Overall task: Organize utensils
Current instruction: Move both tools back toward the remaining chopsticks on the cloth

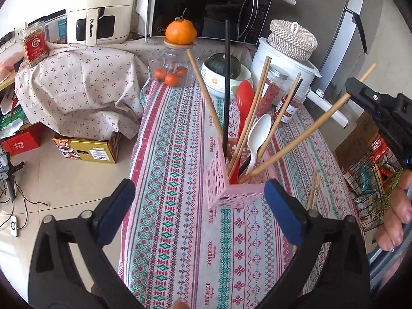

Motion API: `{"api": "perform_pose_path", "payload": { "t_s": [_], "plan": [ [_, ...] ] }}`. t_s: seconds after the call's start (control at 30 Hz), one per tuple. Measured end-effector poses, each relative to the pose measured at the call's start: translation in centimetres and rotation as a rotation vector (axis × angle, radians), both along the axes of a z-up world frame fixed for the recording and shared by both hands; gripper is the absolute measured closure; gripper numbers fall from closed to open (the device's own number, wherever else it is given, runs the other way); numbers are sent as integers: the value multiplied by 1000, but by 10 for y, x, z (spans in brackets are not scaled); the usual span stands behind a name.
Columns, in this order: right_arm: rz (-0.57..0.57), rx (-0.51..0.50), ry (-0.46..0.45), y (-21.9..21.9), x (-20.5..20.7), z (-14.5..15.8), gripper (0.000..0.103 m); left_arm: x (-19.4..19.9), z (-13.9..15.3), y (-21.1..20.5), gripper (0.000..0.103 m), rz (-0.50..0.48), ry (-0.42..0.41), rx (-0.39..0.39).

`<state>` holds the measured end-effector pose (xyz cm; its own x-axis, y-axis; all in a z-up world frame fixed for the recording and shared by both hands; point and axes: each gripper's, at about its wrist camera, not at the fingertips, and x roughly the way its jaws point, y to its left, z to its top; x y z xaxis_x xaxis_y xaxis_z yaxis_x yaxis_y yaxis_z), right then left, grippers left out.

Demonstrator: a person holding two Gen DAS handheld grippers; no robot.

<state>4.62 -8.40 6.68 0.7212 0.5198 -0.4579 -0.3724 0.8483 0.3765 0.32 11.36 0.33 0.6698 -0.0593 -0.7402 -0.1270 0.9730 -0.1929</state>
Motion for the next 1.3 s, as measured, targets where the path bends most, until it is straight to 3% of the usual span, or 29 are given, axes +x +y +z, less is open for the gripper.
{"api": "perform_pose_path", "payload": {
  "t_s": [0.07,0.1,0.17,0.2,0.23,0.4,0.63,0.93,1.3],
  "plan": [
    [11,2,30,2,5,-5,95,1,0,-2,1,-16,7,7],
    [16,4,40,1,6,-6,90,1,-1,-4,1,-23,9,10],
    [15,13,38,-3,5,-5,67,1,-1,-8,1,-40,13,16],
    [9,21,28,-7,3,-3,49,2,-2,-10,1,-47,17,18],
    [6,31,15,-11,1,-1,41,1,-3,-13,1,-56,21,18],
    [-4,11,2,-33,-7,8,35,3,-9,-24,1,-91,52,18],
    [-71,-105,85,-70,-1,-12,29,3,-18,-46,1,-133,105,47],
    [-172,-253,314,-124,13,-60,28,8,-27,-80,1,-208,155,65],
    [-281,-346,612,-165,29,-125,27,16,-44,-110,1,-259,231,59]
  ]
}}
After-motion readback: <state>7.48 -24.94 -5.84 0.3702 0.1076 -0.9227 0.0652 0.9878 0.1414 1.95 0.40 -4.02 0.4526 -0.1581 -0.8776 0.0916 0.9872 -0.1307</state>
